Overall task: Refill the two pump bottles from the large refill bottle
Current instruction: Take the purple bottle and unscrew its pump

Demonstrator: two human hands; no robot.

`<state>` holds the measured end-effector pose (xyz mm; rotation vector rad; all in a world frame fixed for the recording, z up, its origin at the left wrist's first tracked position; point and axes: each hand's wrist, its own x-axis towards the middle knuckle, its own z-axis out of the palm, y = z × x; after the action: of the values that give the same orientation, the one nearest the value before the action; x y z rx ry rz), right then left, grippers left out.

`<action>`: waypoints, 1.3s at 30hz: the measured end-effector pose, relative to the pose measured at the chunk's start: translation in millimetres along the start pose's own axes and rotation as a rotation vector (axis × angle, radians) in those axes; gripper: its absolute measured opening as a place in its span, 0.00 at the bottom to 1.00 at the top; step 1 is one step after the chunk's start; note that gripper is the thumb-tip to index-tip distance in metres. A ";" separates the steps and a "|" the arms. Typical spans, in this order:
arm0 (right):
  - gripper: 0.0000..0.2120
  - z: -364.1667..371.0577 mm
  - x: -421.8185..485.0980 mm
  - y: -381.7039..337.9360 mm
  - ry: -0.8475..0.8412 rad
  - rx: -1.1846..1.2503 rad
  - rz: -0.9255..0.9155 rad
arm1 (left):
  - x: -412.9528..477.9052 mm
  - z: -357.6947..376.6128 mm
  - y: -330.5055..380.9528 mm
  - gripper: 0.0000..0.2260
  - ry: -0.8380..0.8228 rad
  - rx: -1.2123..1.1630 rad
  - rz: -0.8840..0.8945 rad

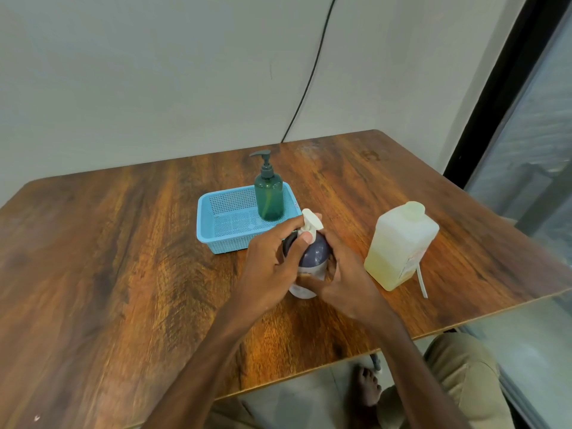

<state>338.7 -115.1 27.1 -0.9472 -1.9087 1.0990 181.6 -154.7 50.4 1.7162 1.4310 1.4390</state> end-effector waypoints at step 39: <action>0.38 1.7 3.2 8.8 0.004 -0.027 -0.022 | 4.5 11.7 -7.9 0.17 0.321 0.059 -0.005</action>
<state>337.9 -109.8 19.3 -0.9407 -1.9309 1.0606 188.6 -145.0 41.6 1.5649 1.6536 1.7463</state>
